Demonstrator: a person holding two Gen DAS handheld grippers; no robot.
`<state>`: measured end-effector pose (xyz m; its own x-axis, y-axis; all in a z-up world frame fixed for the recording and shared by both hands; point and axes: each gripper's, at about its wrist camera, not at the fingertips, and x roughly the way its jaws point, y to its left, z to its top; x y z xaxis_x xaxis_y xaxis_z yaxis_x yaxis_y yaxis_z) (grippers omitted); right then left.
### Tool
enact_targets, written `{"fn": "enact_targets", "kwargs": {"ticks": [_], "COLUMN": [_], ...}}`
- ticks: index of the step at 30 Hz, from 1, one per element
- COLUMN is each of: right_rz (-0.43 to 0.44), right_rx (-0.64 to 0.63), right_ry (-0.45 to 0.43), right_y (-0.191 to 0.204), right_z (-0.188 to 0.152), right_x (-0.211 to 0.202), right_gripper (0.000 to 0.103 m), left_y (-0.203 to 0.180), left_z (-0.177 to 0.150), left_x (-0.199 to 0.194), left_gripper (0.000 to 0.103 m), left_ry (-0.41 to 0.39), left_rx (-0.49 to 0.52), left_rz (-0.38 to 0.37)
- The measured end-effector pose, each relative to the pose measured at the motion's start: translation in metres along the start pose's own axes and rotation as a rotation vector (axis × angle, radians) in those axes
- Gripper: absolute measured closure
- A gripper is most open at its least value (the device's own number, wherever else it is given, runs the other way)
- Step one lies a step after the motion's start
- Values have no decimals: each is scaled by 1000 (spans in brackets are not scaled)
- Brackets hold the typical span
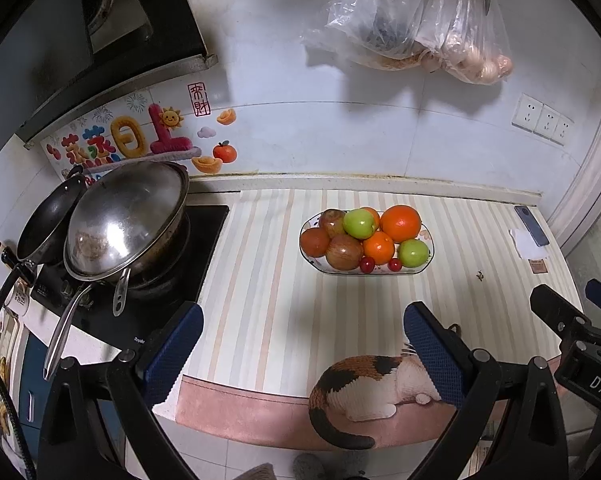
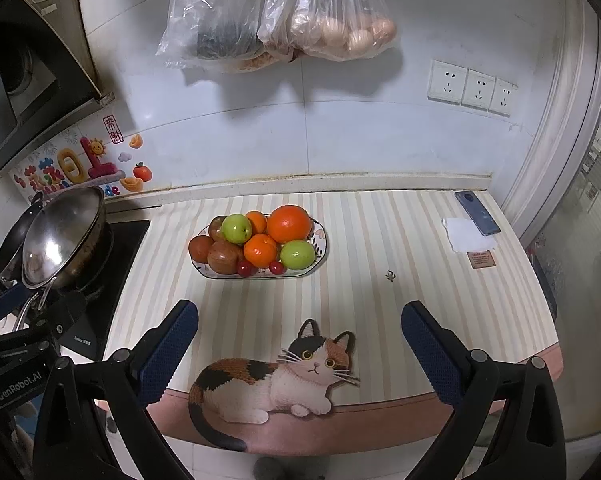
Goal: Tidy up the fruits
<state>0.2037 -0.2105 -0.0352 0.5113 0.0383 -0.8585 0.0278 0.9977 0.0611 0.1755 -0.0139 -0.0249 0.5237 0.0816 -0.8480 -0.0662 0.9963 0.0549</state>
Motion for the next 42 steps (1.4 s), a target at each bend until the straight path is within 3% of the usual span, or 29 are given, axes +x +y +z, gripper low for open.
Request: {"fn": "enact_targets", "kwargs": {"ticks": [42], "right_rz": [-5], "right_rx": [-23], "right_ry": [7], "right_y": [4], "right_z": [0], "right_x": [0], "right_gripper": [0], "left_y": [3], "left_z": [-3], "left_x": [-2], "left_gripper": [0], "left_ry": [-1], "left_rx": [3], "left_rz": [-20]}}
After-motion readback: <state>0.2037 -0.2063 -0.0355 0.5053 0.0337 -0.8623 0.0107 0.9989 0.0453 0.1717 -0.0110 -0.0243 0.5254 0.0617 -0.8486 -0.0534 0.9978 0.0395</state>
